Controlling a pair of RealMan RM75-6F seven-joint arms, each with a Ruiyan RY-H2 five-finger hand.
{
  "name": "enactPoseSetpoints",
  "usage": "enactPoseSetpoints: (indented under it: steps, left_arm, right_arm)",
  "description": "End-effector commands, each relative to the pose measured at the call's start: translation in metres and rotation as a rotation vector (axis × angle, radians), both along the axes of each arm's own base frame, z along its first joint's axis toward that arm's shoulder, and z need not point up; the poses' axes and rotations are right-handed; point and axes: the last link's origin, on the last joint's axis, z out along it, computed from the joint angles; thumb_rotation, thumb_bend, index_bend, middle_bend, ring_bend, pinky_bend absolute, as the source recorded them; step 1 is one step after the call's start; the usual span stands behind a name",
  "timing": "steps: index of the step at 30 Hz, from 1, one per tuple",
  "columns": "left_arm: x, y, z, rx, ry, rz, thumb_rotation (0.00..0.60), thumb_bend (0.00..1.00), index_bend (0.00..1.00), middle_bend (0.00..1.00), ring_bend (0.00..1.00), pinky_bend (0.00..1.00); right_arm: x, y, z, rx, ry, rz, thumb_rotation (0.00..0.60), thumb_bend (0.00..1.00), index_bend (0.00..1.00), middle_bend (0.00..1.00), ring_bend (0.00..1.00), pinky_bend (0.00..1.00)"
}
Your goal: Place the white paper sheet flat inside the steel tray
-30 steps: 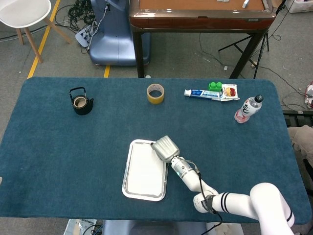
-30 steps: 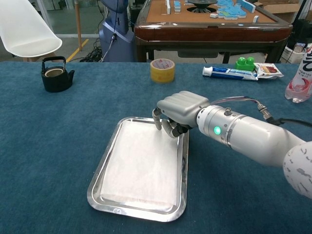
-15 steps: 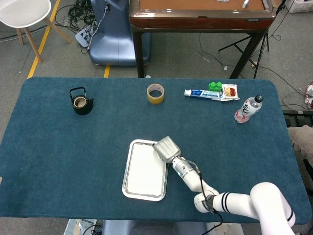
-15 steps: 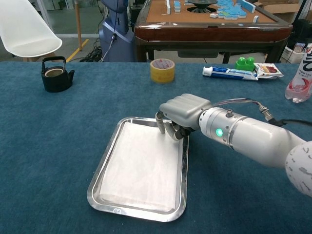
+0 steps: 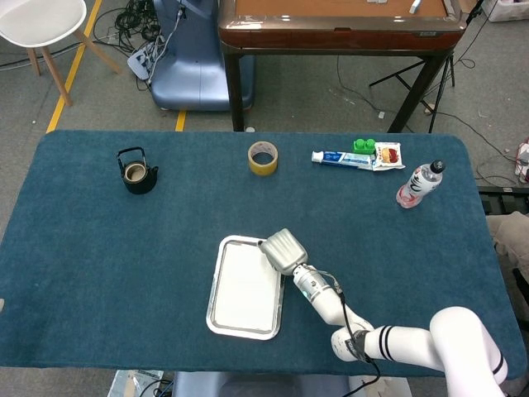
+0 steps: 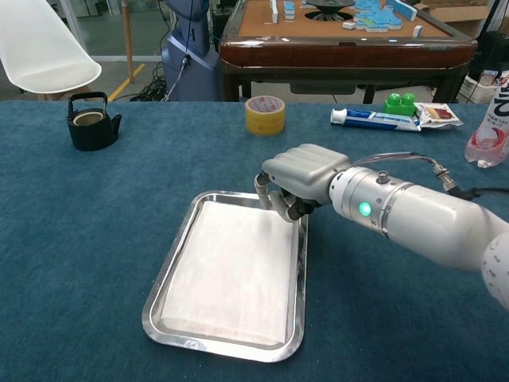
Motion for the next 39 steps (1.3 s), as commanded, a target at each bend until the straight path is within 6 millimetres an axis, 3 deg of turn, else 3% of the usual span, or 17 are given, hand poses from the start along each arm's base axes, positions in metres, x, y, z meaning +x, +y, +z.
enactPoseSetpoints:
  steps: [1, 7, 10, 13, 17, 20, 22, 24, 26, 32, 39]
  left_arm:
    - [0.000, 0.000, -0.001, -0.003, 0.000, 0.001, 0.600, 0.24, 0.58, 0.47, 0.35, 0.56]
    - [0.002, 0.001, -0.005, -0.014, -0.003, -0.011, 0.600, 0.24, 0.48, 0.47, 0.35, 0.56]
    - [0.002, 0.001, -0.007, -0.020, -0.001, -0.016, 0.600, 0.24, 0.44, 0.47, 0.35, 0.56]
    - [0.003, 0.001, -0.010, -0.028, 0.001, -0.019, 0.600, 0.24, 0.43, 0.47, 0.35, 0.56]
    - [0.006, 0.002, -0.014, -0.032, 0.001, -0.045, 0.600, 0.24, 0.42, 0.47, 0.35, 0.56]
    - [0.008, 0.002, -0.017, -0.040, 0.005, -0.057, 0.600, 0.24, 0.41, 0.47, 0.35, 0.56]
    - [0.009, 0.002, -0.019, -0.047, 0.007, -0.061, 0.600, 0.24, 0.40, 0.47, 0.35, 0.56]
    - [0.010, 0.003, -0.024, -0.063, 0.008, -0.067, 0.600, 0.24, 0.39, 0.47, 0.35, 0.56]
    - [0.011, 0.003, -0.026, -0.072, 0.009, -0.069, 0.600, 0.24, 0.39, 0.47, 0.35, 0.56]
    - [0.016, 0.005, -0.036, -0.083, 0.007, -0.102, 0.600, 0.24, 0.35, 0.47, 0.35, 0.56]
    - [0.018, 0.006, -0.045, -0.084, -0.004, -0.151, 0.600, 0.24, 0.34, 0.47, 0.35, 0.56]
  right_arm:
    - [0.000, -0.001, 0.016, -0.048, -0.019, 0.021, 0.600, 0.73, 0.45, 1.00, 1.00, 1.00]
    - [-0.012, 0.006, 0.053, -0.137, -0.045, 0.040, 0.600, 0.69, 0.45, 1.00, 0.97, 1.00]
    - [-0.027, 0.016, 0.076, -0.164, -0.060, 0.025, 0.600, 0.67, 0.48, 1.00, 0.89, 1.00]
    - [-0.045, 0.028, 0.102, -0.206, -0.057, 0.011, 0.600, 0.66, 0.49, 0.90, 0.78, 0.99]
    - [-0.071, 0.052, 0.135, -0.248, -0.014, -0.026, 0.600, 0.59, 0.49, 0.68, 0.61, 0.83]
    - [-0.084, 0.067, 0.154, -0.280, 0.007, -0.052, 0.600, 0.43, 0.49, 0.58, 0.50, 0.71]
    - [-0.092, 0.073, 0.163, -0.300, 0.013, -0.076, 0.600, 0.21, 0.49, 0.53, 0.43, 0.62]
    - [-0.106, 0.086, 0.180, -0.352, 0.014, -0.124, 0.600, 0.07, 0.49, 0.51, 0.40, 0.57]
    - [-0.115, 0.095, 0.189, -0.388, 0.005, -0.154, 0.600, 0.03, 0.49, 0.51, 0.40, 0.54]
    - [-0.148, 0.127, 0.214, -0.492, -0.018, -0.254, 0.600, 0.01, 0.49, 0.51, 0.40, 0.53]
    - [-0.180, 0.153, 0.227, -0.547, -0.042, -0.369, 0.600, 0.01, 0.49, 0.51, 0.40, 0.53]
